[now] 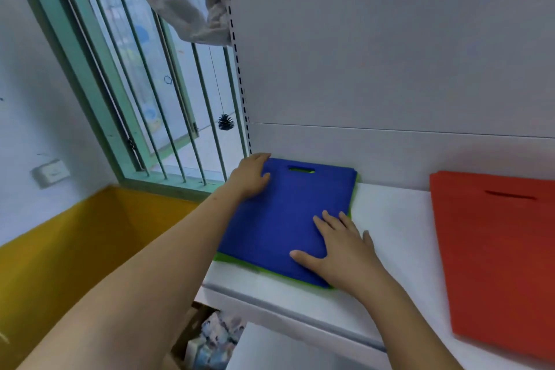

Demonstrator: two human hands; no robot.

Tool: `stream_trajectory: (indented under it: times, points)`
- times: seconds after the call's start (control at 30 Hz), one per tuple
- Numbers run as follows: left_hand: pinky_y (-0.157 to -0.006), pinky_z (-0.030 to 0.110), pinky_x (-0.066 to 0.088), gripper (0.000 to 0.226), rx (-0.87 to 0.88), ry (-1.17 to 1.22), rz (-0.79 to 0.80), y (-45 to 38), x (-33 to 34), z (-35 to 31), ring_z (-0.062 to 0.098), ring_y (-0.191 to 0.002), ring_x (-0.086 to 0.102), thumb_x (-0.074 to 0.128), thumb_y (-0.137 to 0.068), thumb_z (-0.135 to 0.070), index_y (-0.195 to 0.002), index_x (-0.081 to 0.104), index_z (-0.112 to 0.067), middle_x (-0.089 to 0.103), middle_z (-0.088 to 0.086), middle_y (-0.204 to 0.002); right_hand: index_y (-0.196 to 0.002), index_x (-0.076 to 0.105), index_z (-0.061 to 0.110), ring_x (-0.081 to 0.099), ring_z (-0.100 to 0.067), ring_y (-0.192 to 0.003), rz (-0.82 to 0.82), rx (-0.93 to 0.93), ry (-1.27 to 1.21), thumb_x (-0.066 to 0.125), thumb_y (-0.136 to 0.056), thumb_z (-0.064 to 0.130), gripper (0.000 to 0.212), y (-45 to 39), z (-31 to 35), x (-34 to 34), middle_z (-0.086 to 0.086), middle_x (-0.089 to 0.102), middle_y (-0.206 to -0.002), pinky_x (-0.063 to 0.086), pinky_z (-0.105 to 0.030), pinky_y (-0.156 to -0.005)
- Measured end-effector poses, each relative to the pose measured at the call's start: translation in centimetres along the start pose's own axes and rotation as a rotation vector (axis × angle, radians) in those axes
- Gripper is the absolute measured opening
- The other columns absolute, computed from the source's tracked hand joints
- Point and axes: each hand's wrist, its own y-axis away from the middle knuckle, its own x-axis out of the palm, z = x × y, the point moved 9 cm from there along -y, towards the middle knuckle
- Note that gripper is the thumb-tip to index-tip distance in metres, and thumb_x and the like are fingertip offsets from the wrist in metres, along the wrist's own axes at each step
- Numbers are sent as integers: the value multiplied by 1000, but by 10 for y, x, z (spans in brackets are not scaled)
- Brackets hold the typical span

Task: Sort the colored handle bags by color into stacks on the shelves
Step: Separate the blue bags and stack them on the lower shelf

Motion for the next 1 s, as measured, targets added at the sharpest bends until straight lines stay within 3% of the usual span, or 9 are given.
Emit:
stream_trajectory:
  times: [0.1, 0.17, 0.3, 0.4, 0.53, 0.63, 0.77, 0.9, 1.0]
  points:
    - [-118, 56, 10, 68, -112, -177, 157, -11, 31, 13, 27, -150, 9, 42, -99, -50, -156, 12, -28, 13, -5, -163, -154, 12, 32, -6, -12, -149, -17, -17, -7, 36, -82, 79, 89, 1, -3, -1, 15, 1, -162, 6, -49, -120]
    - [-117, 56, 6, 59, -132, -214, 109, -11, 34, 12, 28, -148, 12, 39, -100, -53, -152, 24, -30, 22, -6, -161, -154, 15, 35, -4, -10, -149, -30, -37, -34, 35, -84, 77, 84, 0, -3, -4, 17, 4, -161, 8, -45, -121]
    - [-105, 45, 28, 39, -45, -401, -102, -8, 17, -6, 24, -126, 44, 48, -96, -52, -124, 55, -26, 57, -1, -128, -148, 29, 41, 9, -8, -148, -58, -29, -75, 32, -75, 84, 85, -2, -9, -9, 20, 19, -158, 14, -37, -120]
    - [-92, 36, 33, 24, 28, -409, -167, -6, 13, -19, 23, -111, 55, 54, -92, -43, -106, 61, -24, 64, -1, -113, -141, 42, 45, 18, -9, -146, -95, -47, -63, 44, -94, 58, 48, -3, -9, -19, 20, 30, -154, 17, -35, -119]
    - [-75, 31, 43, 11, 104, -174, -71, -5, 3, -23, 24, -96, 62, 63, -83, -32, -89, 59, -24, 66, -1, -100, -131, 57, 39, 29, -9, -142, -125, -43, -90, 50, -98, 39, 34, 0, -7, -29, 15, 43, -148, 25, -23, -113]
    - [-62, 31, 42, 17, 213, 102, 9, 5, -11, -23, 19, -77, 58, 65, -74, -29, -71, 47, -27, 60, -7, -77, -121, 67, 34, 35, -9, -140, -246, 5, -256, 55, -97, 28, 27, 19, -13, -46, 9, 49, -143, 30, -18, -107]
    - [-65, 34, 44, 17, 336, 341, 38, 23, -33, -27, 9, -65, 48, 61, -80, -33, -79, 46, -25, 55, -9, -72, -117, 67, 39, 53, 2, -114, -406, 110, -345, 57, -96, 31, 24, 56, -25, -68, 16, 62, -126, 31, 3, -85]
    - [-61, 27, 35, 20, 377, 493, 82, 41, -41, -64, 8, -65, 42, 58, -93, -27, -85, 44, -17, 50, -6, -73, -114, 68, 42, 55, 7, -105, -533, 162, -428, 60, -95, 29, 24, 109, -33, -92, 23, 63, -117, 37, -1, -80]
    - [-60, 25, 34, 22, 438, 532, 149, 57, -36, -115, 8, -65, 40, 56, -95, -25, -82, 40, -17, 46, -5, -74, -122, 61, 40, 58, 9, -102, -682, 252, -513, 64, -92, 19, 36, 174, -43, -116, 24, 61, -115, 40, 1, -76]
